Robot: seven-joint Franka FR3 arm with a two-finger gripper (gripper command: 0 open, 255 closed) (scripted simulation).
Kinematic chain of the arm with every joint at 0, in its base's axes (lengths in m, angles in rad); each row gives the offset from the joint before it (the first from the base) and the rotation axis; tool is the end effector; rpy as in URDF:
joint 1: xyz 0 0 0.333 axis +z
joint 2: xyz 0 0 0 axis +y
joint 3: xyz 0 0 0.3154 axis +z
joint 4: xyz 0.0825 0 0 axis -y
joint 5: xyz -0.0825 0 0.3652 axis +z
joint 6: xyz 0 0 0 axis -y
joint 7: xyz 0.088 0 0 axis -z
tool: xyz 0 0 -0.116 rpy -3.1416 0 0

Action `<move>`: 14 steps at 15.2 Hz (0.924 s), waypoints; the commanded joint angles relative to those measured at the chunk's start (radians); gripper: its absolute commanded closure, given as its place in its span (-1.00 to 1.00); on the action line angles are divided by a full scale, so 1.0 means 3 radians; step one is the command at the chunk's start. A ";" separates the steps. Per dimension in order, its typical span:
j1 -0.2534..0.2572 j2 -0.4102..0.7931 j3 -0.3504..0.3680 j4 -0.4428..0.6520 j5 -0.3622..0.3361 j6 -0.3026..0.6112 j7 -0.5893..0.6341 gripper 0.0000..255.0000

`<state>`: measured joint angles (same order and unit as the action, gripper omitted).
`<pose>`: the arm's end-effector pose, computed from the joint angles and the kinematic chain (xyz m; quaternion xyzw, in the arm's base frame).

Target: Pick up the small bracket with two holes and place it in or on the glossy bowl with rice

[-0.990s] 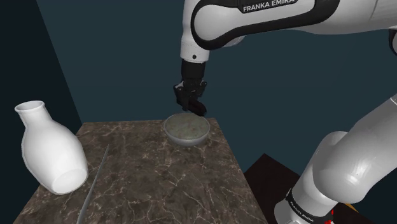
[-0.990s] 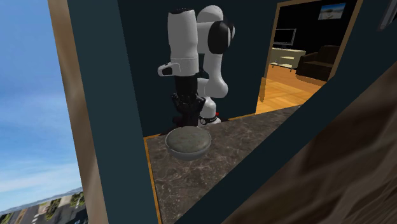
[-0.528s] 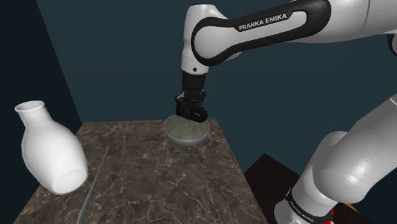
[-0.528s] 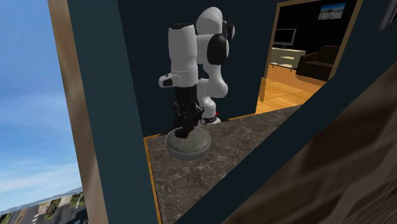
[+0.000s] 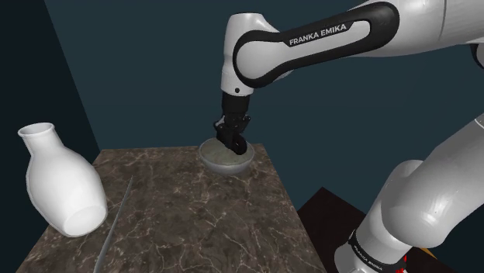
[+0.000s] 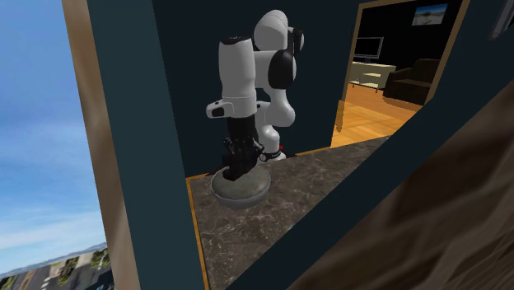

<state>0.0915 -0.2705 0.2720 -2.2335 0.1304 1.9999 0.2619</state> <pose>0.4229 0.1770 0.4781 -0.9994 -0.0203 -0.0067 0.0270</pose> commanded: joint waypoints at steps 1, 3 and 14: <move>0.0000 0.0008 0.0001 -0.0007 0.0000 -0.0004 0.0001 1.00; 0.0000 0.0006 0.0001 -0.0008 0.0000 -0.0005 0.0002 -1.00; -0.0014 -0.0076 -0.0039 0.0339 -0.0009 -0.0434 -0.0003 -1.00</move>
<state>0.0871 -0.2916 0.2604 -2.1393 0.1278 1.8799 0.2603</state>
